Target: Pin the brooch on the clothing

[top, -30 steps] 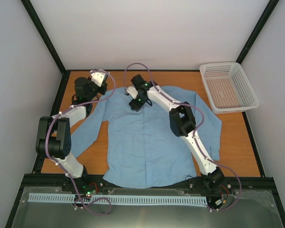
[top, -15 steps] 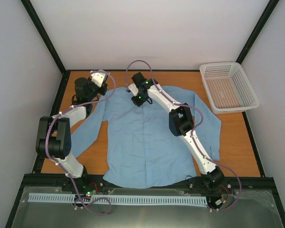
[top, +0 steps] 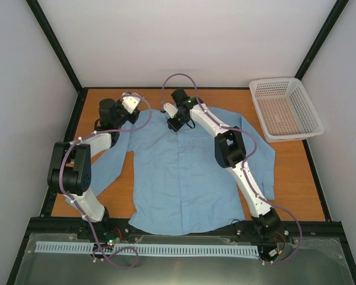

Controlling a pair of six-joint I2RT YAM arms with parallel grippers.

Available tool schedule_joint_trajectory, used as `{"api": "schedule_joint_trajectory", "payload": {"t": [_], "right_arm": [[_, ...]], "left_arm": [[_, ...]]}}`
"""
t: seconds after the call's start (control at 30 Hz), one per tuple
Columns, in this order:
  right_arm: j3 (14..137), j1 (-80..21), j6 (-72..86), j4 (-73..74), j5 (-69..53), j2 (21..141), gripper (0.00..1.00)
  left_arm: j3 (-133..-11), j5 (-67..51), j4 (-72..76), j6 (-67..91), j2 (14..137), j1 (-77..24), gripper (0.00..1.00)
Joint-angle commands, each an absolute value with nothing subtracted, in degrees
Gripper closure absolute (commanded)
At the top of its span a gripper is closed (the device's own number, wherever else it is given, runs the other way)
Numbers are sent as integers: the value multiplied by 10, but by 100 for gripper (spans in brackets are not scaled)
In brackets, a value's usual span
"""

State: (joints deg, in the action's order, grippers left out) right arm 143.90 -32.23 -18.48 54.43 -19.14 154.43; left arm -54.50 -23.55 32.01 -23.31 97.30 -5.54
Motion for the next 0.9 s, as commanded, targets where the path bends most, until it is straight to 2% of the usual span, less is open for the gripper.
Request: {"api": "schedule_joint_trajectory", "payload": {"t": [0.0,0.43,0.7,0.87], "right_arm": [[1425,-318,-187,501,-244,1482,97],[1365,-303,-157,457,-299,1446,97],[1354,-295,-153,442,-313,1445,97],[1341,-290,-147,430,-330,1442,97]], "left_arm": [[-561,-235,321,-262,988,-65,99],[-578,-254,319,-388,1059,-103,99],[-629,-322,230,-415,1101,-106,99],[-623,-308,243,-419,1109,-107,99]]}}
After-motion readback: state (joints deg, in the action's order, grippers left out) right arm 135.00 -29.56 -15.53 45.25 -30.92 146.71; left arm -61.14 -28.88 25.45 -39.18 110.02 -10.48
